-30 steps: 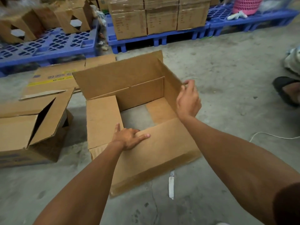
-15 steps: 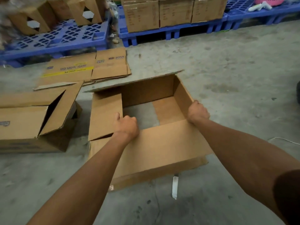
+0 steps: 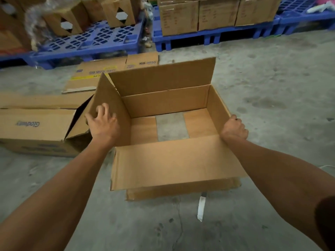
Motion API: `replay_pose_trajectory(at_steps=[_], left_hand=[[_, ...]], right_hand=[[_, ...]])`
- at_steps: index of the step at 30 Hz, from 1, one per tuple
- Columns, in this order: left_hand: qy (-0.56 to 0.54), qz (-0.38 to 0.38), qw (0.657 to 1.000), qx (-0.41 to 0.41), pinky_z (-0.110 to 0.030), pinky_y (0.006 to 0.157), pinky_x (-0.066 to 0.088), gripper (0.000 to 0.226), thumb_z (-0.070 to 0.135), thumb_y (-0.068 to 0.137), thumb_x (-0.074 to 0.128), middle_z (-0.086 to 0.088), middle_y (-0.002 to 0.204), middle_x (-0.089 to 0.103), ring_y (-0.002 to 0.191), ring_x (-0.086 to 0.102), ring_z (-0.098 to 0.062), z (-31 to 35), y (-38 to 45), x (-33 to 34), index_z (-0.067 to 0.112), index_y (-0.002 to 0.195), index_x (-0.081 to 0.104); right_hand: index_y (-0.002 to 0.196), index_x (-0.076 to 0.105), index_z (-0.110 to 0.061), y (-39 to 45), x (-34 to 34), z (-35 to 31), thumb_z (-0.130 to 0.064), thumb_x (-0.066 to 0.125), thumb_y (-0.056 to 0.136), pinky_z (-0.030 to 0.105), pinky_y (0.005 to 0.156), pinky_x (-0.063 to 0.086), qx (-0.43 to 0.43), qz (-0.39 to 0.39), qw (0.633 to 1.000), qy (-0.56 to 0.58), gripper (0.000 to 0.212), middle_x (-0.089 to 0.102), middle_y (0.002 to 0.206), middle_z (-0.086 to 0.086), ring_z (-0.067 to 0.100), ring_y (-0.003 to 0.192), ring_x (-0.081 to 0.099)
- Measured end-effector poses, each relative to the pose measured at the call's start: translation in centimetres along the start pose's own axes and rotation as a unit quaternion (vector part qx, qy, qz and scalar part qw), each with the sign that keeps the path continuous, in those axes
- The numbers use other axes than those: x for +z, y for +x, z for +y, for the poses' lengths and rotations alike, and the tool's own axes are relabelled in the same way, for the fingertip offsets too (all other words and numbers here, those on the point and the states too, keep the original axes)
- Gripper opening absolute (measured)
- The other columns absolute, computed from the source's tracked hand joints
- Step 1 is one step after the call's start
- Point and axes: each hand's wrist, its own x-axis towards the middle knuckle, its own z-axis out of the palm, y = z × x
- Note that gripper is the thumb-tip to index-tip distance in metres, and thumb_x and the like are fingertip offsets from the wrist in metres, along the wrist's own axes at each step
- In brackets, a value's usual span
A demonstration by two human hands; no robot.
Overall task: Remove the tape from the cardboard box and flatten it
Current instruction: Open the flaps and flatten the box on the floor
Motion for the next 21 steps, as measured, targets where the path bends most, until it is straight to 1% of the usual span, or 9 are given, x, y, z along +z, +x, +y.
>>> replay_pose_trajectory(at_steps=[2,5,9,11,14,16,17,19,21], left_hand=[[0.004,-0.024,1.000,0.007,-0.061,0.106,0.021,0.045,0.022,0.099,0.030,-0.013,0.154,0.014,0.143,0.010,-0.027,-0.8,-0.1,1.2,0.025,0.143,0.040],[-0.044,-0.035,0.998,0.000,-0.068,0.105,0.020,0.041,0.023,0.096,0.035,-0.013,0.149,0.023,0.142,0.011,-0.028,-1.3,-0.1,2.1,0.024,0.136,0.046],[-0.193,-0.023,0.981,-0.027,-0.063,0.100,0.028,0.042,0.033,0.089,0.050,-0.012,0.145,0.030,0.136,0.023,-0.029,-1.1,0.7,1.2,0.020,0.129,0.052],[-0.235,0.013,0.971,-0.030,-0.061,0.098,0.033,0.042,0.033,0.087,0.053,-0.012,0.145,0.031,0.135,0.027,-0.029,-0.8,0.8,1.0,0.016,0.126,0.053],[-0.274,0.061,0.959,-0.047,-0.060,0.097,0.034,0.037,0.028,0.087,0.054,-0.014,0.144,0.034,0.132,0.033,-0.030,-0.4,0.9,0.7,0.012,0.120,0.058],[-0.286,0.078,0.954,-0.044,-0.061,0.097,0.033,0.034,0.028,0.088,0.054,-0.014,0.142,0.037,0.130,0.035,-0.030,-0.1,1.2,0.5,0.012,0.117,0.061],[-0.285,0.081,0.954,-0.041,-0.061,0.097,0.032,0.034,0.029,0.087,0.053,-0.013,0.141,0.039,0.129,0.036,-0.029,0.0,1.3,0.5,0.012,0.116,0.061],[-0.269,0.075,0.960,-0.038,-0.061,0.097,0.032,0.034,0.030,0.087,0.053,-0.012,0.138,0.041,0.127,0.037,-0.028,0.0,1.3,0.9,0.015,0.116,0.062],[-0.247,0.066,0.966,-0.034,-0.061,0.097,0.031,0.036,0.032,0.085,0.053,-0.011,0.137,0.041,0.126,0.037,-0.027,-0.2,1.2,1.6,0.017,0.116,0.063]], right_hand=[[0.138,0.043,-0.008,-0.2,0.0,-0.1,-0.010,0.037,0.099,0.043,0.098,0.038,-0.002,0.007,1.000,0.004,0.039,0.053,0.134,0.017,0.035,0.122,0.051],[0.134,0.047,-0.010,-0.1,-0.1,0.2,-0.010,0.041,0.097,0.046,0.097,0.038,0.008,0.022,1.000,0.012,0.037,0.053,0.131,0.017,0.036,0.120,0.051],[0.135,0.049,-0.011,0.6,-0.9,0.6,-0.007,0.040,0.096,0.048,0.102,0.031,0.048,0.067,0.997,-0.006,0.040,0.048,0.135,0.019,0.036,0.126,0.043],[0.136,0.049,-0.010,0.3,-0.6,0.1,-0.005,0.036,0.096,0.047,0.106,0.027,0.052,0.101,0.993,-0.015,0.042,0.045,0.139,0.019,0.036,0.130,0.038],[0.128,0.058,-0.014,-1.2,0.6,-1.7,-0.012,0.046,0.095,0.044,0.110,0.023,-0.072,0.117,0.990,-0.037,0.035,0.046,0.142,0.015,0.033,0.133,0.037],[0.116,0.067,-0.018,-3.0,1.5,-4.0,-0.027,0.051,0.096,0.039,0.104,0.034,-0.228,0.046,0.972,-0.028,0.027,0.057,0.132,0.011,0.029,0.124,0.050],[0.114,0.069,-0.019,-4.3,1.8,-5.3,-0.038,0.047,0.098,0.036,0.098,0.041,-0.298,-0.044,0.954,-0.002,0.033,0.064,0.123,0.010,0.029,0.115,0.057],[0.116,0.068,-0.026,-7.1,2.2,-8.0,-0.067,0.037,0.092,0.035,0.093,0.047,-0.402,-0.232,0.885,0.008,0.057,0.070,0.115,0.003,0.024,0.108,0.062],[0.124,0.061,-0.033,-9.2,2.2,-9.9,-0.088,0.037,0.073,0.039,0.096,0.046,-0.454,-0.329,0.826,-0.060,0.078,0.067,0.118,-0.006,0.018,0.109,0.059]])
